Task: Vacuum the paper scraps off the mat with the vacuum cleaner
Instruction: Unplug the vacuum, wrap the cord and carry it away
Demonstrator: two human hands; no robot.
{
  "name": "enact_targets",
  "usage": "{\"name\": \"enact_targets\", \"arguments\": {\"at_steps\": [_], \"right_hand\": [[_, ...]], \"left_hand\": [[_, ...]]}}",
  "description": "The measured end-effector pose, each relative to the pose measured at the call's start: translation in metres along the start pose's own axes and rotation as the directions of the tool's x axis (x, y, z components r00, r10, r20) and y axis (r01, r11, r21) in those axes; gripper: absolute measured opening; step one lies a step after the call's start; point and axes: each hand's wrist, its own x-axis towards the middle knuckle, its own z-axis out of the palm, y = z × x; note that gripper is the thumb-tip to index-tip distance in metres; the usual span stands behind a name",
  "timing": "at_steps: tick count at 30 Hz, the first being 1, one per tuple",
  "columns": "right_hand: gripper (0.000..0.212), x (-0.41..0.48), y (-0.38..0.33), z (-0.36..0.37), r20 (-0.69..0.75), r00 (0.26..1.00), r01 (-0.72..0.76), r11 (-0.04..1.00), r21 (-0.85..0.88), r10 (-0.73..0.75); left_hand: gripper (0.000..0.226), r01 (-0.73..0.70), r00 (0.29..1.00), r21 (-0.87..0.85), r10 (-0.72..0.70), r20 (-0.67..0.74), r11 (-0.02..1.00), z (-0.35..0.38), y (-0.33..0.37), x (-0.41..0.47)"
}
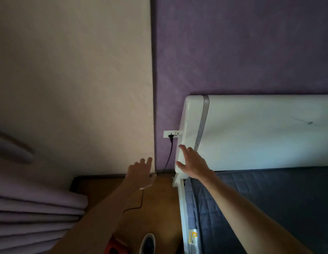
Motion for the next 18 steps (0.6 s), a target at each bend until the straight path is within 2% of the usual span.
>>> {"name": "enact_targets", "arguments": {"at_steps": [5,9,14,18], "right_hand": [[0.064,0.045,-0.010,0.027,-0.007,0.999,-0.038,0.992,0.121,0.039],[0.062,0.081,-0.016,0.049,-0.024,0.994,-0.100,0.962,0.256,0.110],[0.067,0.113,-0.010,0.071,0.003,0.971,-0.225,0.912,0.343,0.239],[0.074,0.133,-0.004,0.083,0.030,0.954,-0.278,0.842,0.462,0.298]], "left_hand": [[0.065,-0.007,0.997,-0.085,0.014,0.080,0.996,0.031,-0.013,0.043],[0.067,0.005,0.985,-0.262,0.041,0.167,0.965,0.065,-0.009,0.080],[0.065,0.074,0.978,-0.557,0.048,0.202,0.827,0.102,0.010,0.110],[0.063,0.114,0.973,-0.687,0.059,0.223,0.718,0.126,0.022,0.123]]}}
